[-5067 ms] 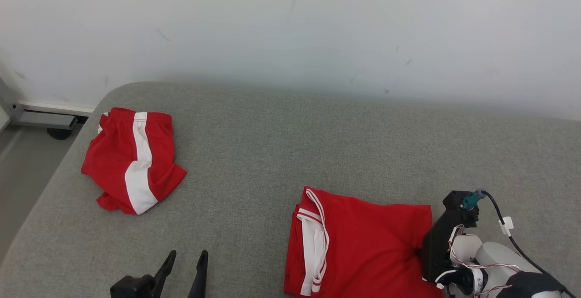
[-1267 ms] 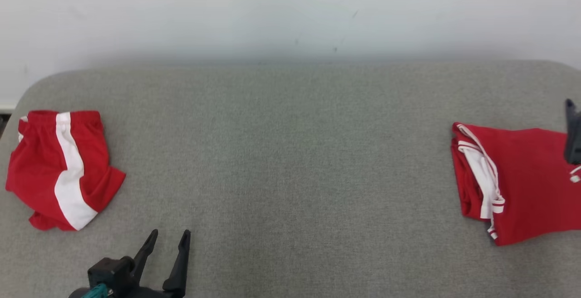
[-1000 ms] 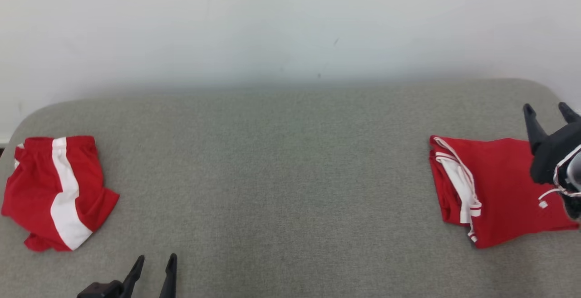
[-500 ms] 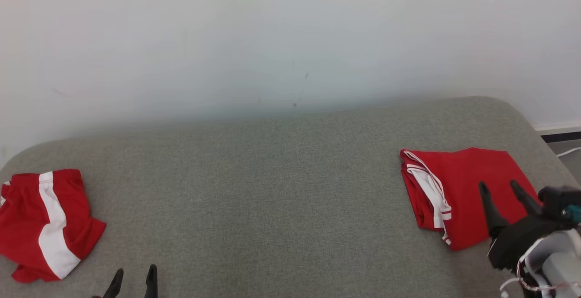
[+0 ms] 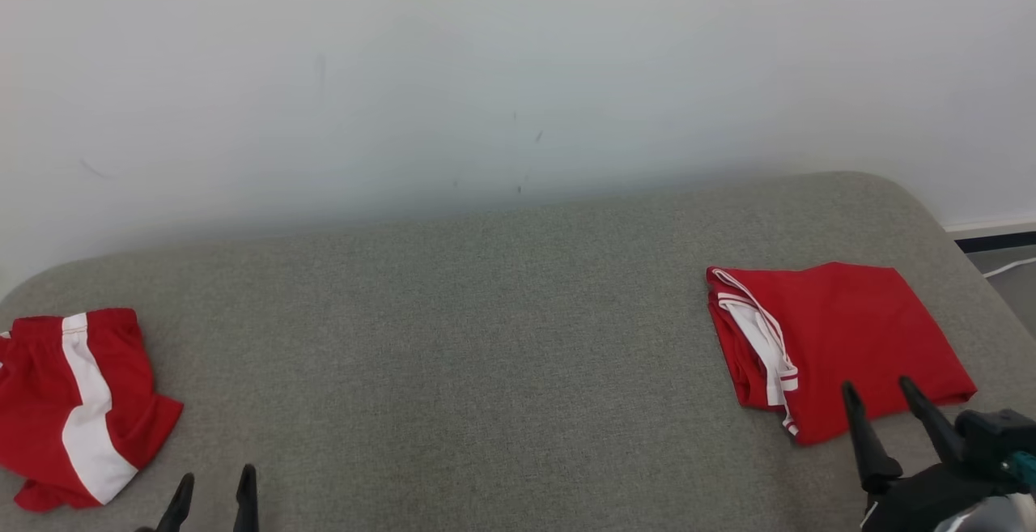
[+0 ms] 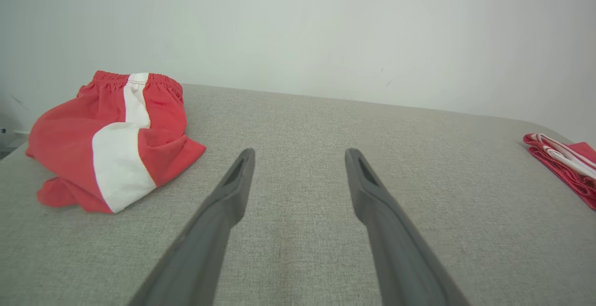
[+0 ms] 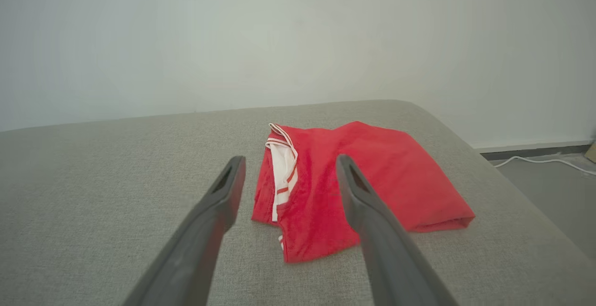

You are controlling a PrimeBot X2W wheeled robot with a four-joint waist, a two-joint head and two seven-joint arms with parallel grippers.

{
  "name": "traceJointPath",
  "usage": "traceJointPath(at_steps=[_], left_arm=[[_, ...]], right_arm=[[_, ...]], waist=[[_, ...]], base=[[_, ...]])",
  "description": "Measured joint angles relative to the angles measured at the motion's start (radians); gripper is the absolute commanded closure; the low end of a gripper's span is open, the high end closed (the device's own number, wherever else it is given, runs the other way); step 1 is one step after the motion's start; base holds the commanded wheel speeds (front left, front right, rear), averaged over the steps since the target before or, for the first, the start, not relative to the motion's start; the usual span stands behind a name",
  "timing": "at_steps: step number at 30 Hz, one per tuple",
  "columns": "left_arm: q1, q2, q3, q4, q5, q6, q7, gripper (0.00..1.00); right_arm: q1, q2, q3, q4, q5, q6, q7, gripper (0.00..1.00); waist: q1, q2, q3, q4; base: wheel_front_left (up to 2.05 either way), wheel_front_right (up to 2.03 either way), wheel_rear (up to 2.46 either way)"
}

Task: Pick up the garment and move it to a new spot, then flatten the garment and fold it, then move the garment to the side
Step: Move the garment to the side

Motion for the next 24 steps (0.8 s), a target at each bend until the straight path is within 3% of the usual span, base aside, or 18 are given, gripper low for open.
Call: traceJointPath(at_steps=[9,24], left_arm=[[0.018,0.006,0.025,-0.016,0.002,0.009,0.0,0.0],[0.02,0.006,0.046,-0.03,0.012,0.01,0.0,0.0]], right_arm=[[0.08,0.013,-0.098,-0.09,-0.041,-0.011,0.0,0.0],[0.145,0.042,-0.178,-0.16,-0.16,-0.015,0.0,0.0]], waist=[[0.0,0.0,0.007,0.004],[0.0001,0.0,0.02,0.009]], base=[[0.0,0.0,0.0],[0.0,0.0,0.0]])
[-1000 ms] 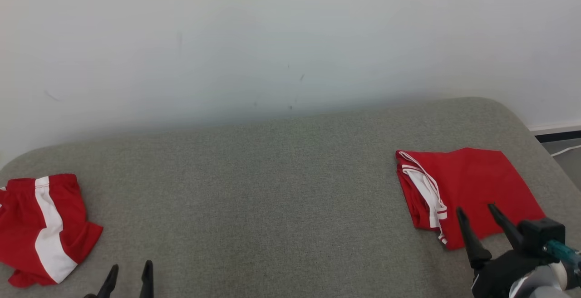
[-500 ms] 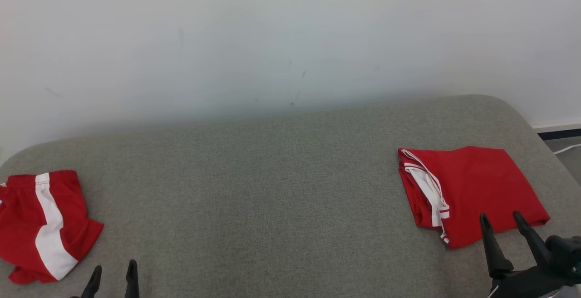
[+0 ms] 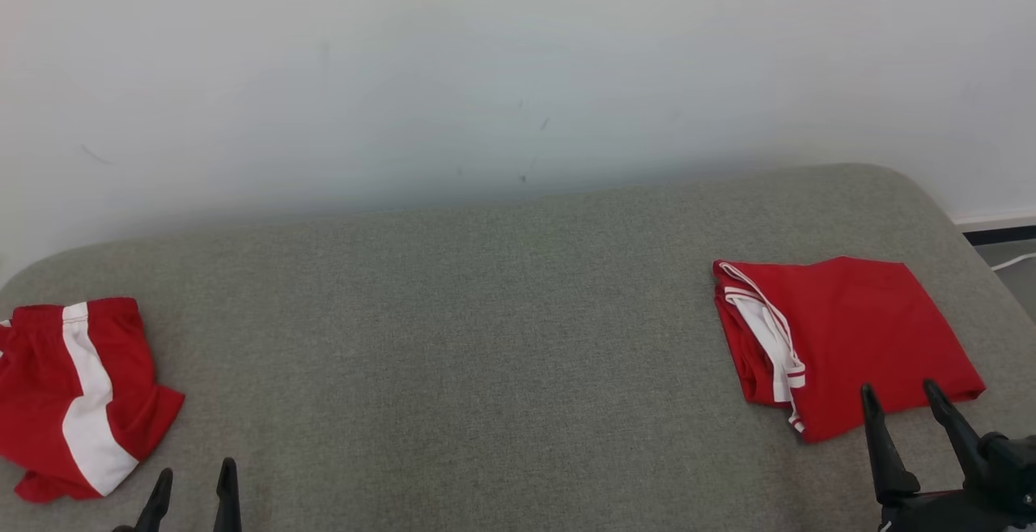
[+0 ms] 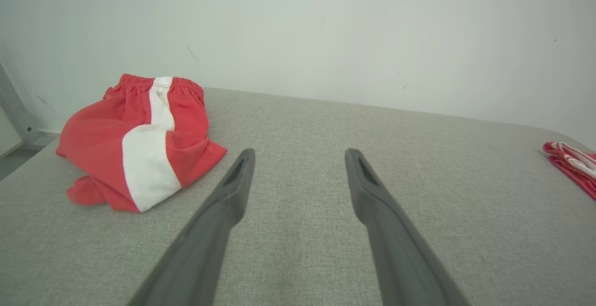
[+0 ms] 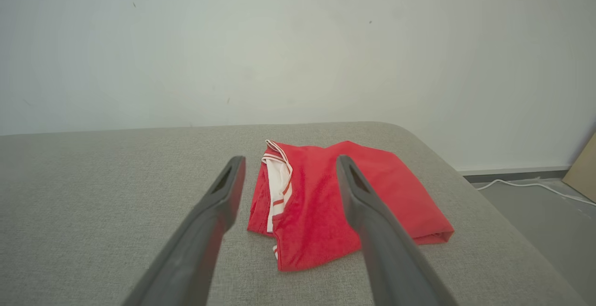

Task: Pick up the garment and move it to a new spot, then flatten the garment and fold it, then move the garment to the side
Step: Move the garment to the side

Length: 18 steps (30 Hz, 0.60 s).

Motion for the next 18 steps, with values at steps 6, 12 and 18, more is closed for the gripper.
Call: traceJointPath(at_steps=[6,12,18], left_arm=[[0.0,0.0,0.0,-0.005,0.004,0.0,0.0,0.0],[0.0,0.0,0.0,-0.008,0.021,0.0,0.0,0.0],[0.0,0.0,0.0,-0.008,0.027,0.007,0.0,0.0]], right_arm=[[0.021,0.01,-0.023,-0.014,-0.033,-0.001,0.0,0.0],[0.021,0.023,-0.042,-0.035,-0.056,-0.001,0.0,0.0],[0.021,0.029,-0.062,-0.035,-0.067,-0.001,0.0,0.0]], waist=[[0.0,0.0,0.005,-0.005],[0.0,0.0,0.009,-0.008],[0.0,0.0,0.01,-0.011]], base=[[0.0,0.0,0.0],[0.0,0.0,0.0],[0.0,0.0,0.0]])
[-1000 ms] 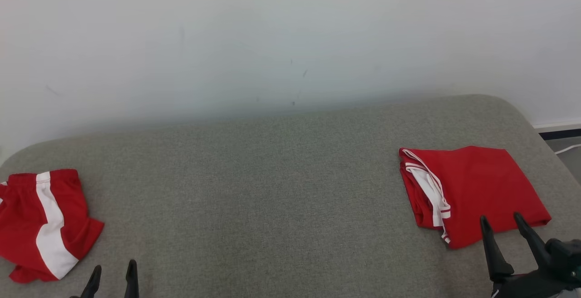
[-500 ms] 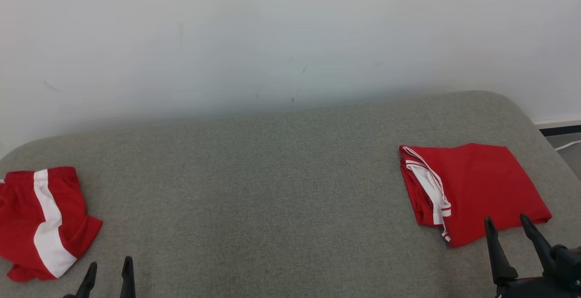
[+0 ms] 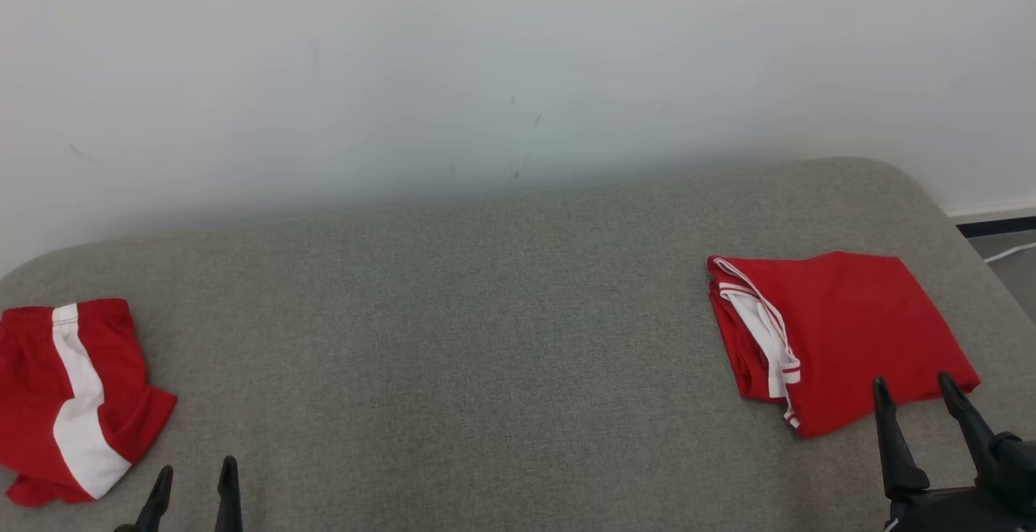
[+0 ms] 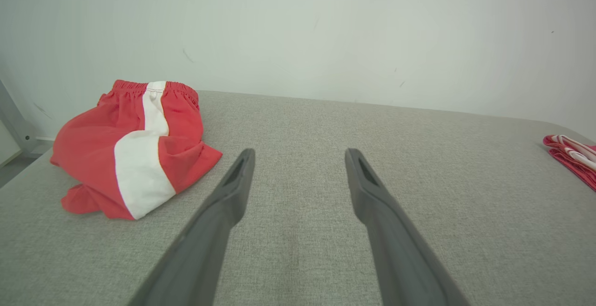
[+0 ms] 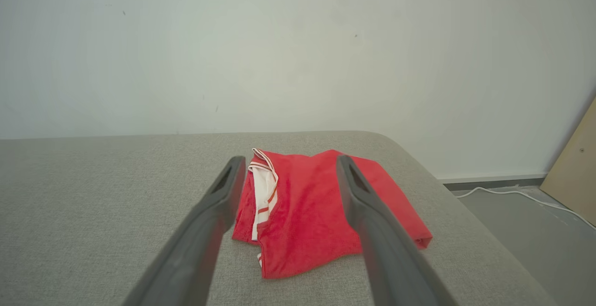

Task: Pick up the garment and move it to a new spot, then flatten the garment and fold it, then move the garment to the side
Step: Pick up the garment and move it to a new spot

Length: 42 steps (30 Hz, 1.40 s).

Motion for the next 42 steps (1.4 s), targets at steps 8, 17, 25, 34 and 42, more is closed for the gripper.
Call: traceJointPath(at_steps=[8,17,25,34,42], left_arm=[[0.0,-0.002,-0.001,-0.002,0.001,0.0,0.0,0.0],[0.0,-0.002,-0.004,-0.004,0.009,0.0,0.0,0.0],[-0.003,0.002,-0.014,-0.001,0.025,0.0,0.002,0.0],[-0.007,0.016,-0.019,0.007,0.065,0.001,0.018,0.0],[-0.009,0.021,-0.011,0.006,0.074,0.005,0.031,0.0]], right_arm=[[0.017,0.014,-0.014,-0.005,-0.025,0.0,0.0,0.0],[0.029,0.023,-0.036,-0.021,-0.041,0.0,0.0,0.0],[0.046,0.038,-0.046,-0.028,-0.055,0.0,0.0,0.0],[0.063,0.043,-0.062,-0.026,-0.055,0.008,0.0,0.0],[0.079,0.053,-0.071,-0.014,-0.056,0.022,0.0,0.0]], waist=[[0.0,0.0,-0.003,-0.001],[0.0,0.0,-0.002,0.007],[0.0,0.0,-0.005,0.031],[0.0,0.0,-0.01,0.082],[0.0,0.0,-0.012,0.16]], base=[[0.0,0.0,0.0],[0.0,0.0,0.0],[0.0,0.0,0.0],[0.0,0.0,0.0],[0.0,0.0,0.0]])
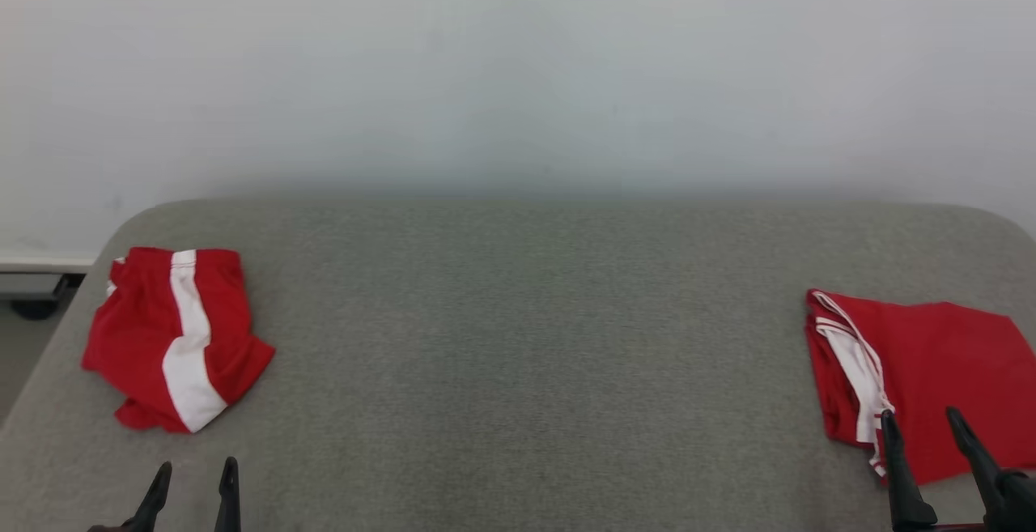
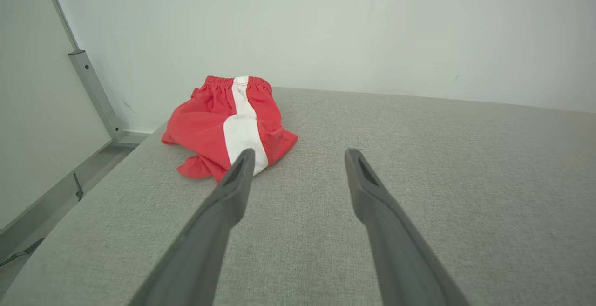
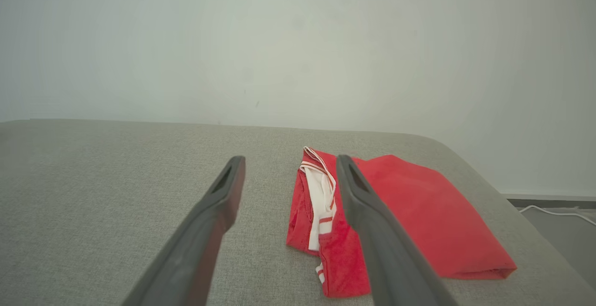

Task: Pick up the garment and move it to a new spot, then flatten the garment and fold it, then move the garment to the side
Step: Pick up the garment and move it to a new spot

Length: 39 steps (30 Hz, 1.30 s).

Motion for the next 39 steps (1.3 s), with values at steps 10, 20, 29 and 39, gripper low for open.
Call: traceJointPath(at_steps=[10,20,29,39], left_arm=[[0.0,0.007,0.014,-0.002,0.006,0.004,0.013,0.0],[0.0,0.007,0.019,-0.006,0.014,0.004,0.028,0.0],[0.005,0.01,0.033,-0.022,0.014,0.004,0.033,0.0],[-0.006,0.006,0.03,-0.033,0.002,-0.012,0.049,0.0]], right_arm=[[0.001,0.032,0.007,0.012,-0.002,0.015,0.0,0.0],[-0.003,0.04,0.002,0.045,-0.002,0.038,0.0,0.0],[-0.026,0.057,0.023,0.055,-0.013,0.051,0.0,0.0],[-0.04,0.062,0.016,0.075,-0.019,0.068,0.0,0.0]], waist=[[0.0,0.0,-0.002,0.13],[0.0,0.0,-0.008,0.27],[-0.0001,0.0,-0.012,0.363],[0.0,0.0001,-0.004,0.377]], base=[[0.0,0.0,0.0],[0.0,0.0,0.0],[0.0,0.0,0.0],[0.0,0.0,0.0]])
